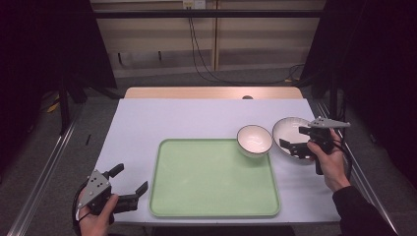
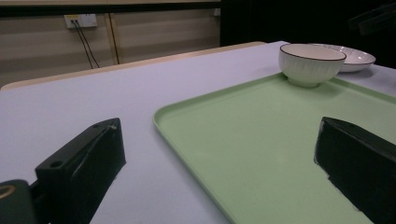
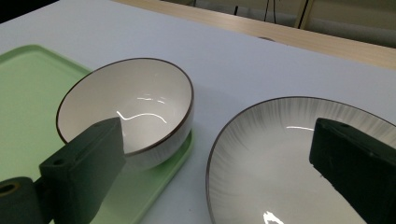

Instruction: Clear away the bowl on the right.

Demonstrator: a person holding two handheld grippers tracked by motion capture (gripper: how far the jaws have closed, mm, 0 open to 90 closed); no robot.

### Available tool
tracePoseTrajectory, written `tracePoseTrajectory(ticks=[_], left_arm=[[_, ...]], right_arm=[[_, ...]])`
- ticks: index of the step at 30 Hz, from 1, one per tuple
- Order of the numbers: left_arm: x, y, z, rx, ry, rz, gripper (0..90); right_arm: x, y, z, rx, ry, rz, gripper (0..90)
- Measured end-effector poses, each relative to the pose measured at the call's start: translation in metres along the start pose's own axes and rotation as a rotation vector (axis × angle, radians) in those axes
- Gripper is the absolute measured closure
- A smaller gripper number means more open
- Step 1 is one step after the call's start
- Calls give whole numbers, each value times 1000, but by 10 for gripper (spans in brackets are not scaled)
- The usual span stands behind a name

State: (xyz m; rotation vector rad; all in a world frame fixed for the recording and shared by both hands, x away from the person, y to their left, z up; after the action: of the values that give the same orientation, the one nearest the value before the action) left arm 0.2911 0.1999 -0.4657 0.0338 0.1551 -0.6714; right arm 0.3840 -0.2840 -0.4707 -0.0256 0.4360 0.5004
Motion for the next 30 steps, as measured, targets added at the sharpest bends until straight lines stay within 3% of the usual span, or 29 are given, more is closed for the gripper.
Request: tracePoseTrajectory(ticks=[8, 16, 30], left_arm=[[1, 0, 0, -3, 0, 1, 17], [1, -1, 0, -9, -1, -4, 17], [0, -2, 1, -16, -12, -8, 17]], right_arm=[[-14, 4, -6, -2, -8, 7, 27], [-30, 9, -11, 28, -33, -6, 27], [-52, 18, -29, 7, -45, -18, 27]])
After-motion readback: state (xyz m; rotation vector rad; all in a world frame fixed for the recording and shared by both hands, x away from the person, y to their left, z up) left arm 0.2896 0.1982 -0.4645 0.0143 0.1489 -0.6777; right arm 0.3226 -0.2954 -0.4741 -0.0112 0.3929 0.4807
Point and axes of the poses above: each handheld gripper's, and its own axes: x roughly forward along the jaws, z roughly out of its top, y roughly to its left, the point moved 10 cm from there along x, roughly forward along the jaws, and after that the axes turned 7 degrees about -y, right-handed, at the moved point
